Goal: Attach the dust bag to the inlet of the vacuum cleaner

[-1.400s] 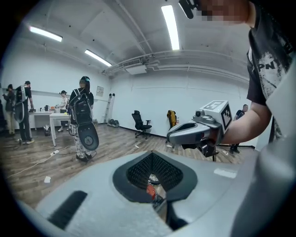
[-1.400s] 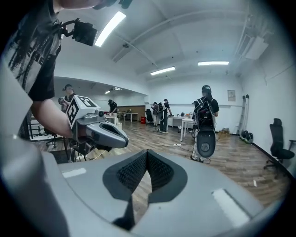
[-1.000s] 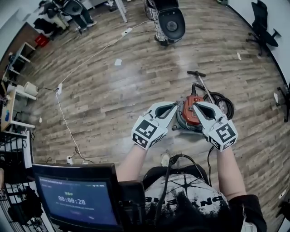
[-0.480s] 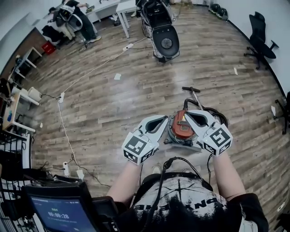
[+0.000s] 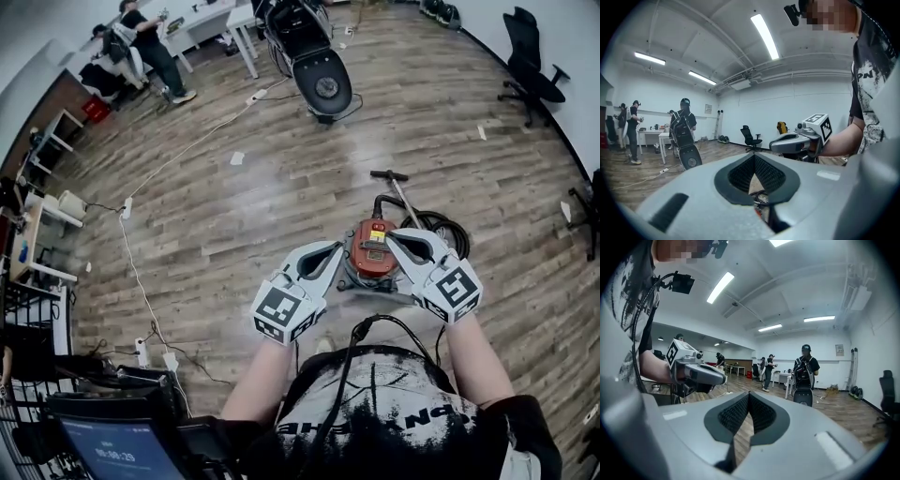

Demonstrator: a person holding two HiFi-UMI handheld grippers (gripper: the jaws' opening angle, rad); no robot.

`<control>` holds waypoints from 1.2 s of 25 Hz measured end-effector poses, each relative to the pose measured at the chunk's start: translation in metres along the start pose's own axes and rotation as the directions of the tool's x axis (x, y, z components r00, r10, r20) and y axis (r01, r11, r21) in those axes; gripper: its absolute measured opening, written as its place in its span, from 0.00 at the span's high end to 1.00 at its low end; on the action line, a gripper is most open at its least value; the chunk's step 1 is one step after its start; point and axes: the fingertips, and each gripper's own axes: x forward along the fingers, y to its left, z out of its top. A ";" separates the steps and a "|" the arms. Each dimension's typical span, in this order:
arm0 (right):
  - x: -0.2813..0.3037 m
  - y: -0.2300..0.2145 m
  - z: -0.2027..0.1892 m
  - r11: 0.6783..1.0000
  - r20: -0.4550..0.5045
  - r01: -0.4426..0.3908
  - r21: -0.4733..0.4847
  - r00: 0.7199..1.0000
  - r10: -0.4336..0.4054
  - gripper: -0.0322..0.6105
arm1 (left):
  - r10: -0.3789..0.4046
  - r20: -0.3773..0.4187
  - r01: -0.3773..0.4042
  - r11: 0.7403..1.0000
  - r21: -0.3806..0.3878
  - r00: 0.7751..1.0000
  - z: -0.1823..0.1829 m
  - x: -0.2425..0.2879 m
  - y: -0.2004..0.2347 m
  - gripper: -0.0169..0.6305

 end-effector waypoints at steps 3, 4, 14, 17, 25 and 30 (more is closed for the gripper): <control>-0.001 0.005 -0.003 1.000 -0.024 0.009 -0.028 1.000 -0.009 0.94 | -0.019 0.005 0.019 1.000 -0.006 1.000 0.001 0.000 -0.003 0.97; 0.000 0.007 -0.004 0.999 -0.029 0.010 -0.035 1.000 -0.011 0.94 | -0.027 0.009 0.027 1.000 -0.010 1.000 0.002 0.000 -0.003 0.97; 0.010 0.021 -0.002 1.000 -0.035 0.007 -0.027 0.999 -0.008 0.94 | -0.054 0.001 0.054 0.998 0.010 0.999 0.006 -0.006 0.001 0.97; 0.012 0.025 -0.002 1.000 -0.036 -0.001 -0.032 0.999 -0.001 0.94 | -0.061 -0.002 0.061 0.998 0.016 0.998 0.004 -0.008 0.001 0.97; 0.017 0.029 0.001 0.999 -0.038 0.000 -0.037 0.999 -0.002 0.94 | -0.061 -0.005 0.061 0.998 0.021 0.998 0.004 -0.013 0.003 0.97; 0.016 0.028 0.005 1.000 -0.034 -0.009 -0.030 0.999 0.008 0.94 | -0.064 -0.006 0.064 0.998 0.022 0.998 0.007 -0.012 0.001 0.97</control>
